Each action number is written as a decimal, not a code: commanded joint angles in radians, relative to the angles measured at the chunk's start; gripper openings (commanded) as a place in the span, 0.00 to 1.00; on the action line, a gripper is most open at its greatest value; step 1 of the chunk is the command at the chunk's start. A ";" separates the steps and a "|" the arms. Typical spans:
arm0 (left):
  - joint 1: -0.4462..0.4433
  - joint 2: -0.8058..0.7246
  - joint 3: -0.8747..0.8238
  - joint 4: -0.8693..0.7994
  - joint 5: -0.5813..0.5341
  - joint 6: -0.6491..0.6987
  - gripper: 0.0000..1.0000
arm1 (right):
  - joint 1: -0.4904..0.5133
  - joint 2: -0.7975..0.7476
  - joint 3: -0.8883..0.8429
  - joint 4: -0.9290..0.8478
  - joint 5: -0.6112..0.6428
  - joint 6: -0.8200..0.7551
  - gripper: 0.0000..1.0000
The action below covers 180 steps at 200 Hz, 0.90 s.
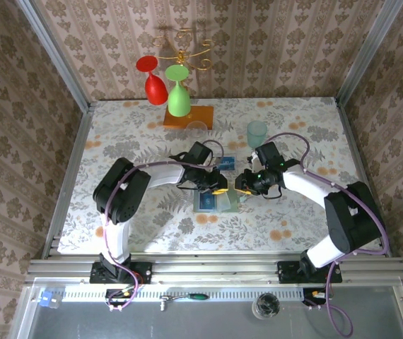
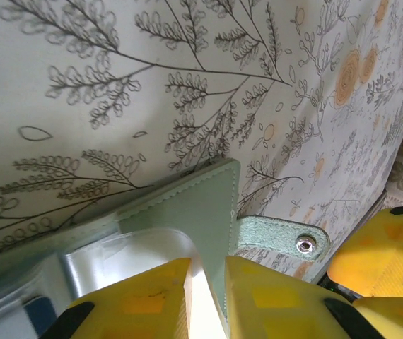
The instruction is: Take the credit cards out of the card holder
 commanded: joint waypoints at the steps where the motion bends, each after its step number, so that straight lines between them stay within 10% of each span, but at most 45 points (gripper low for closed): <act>1: -0.008 0.013 0.033 -0.010 0.035 0.001 0.20 | -0.006 -0.035 -0.022 -0.030 0.023 -0.012 0.28; 180: 0.098 -0.142 -0.036 -0.001 0.053 0.033 0.27 | 0.044 0.104 0.139 0.000 -0.026 0.069 0.29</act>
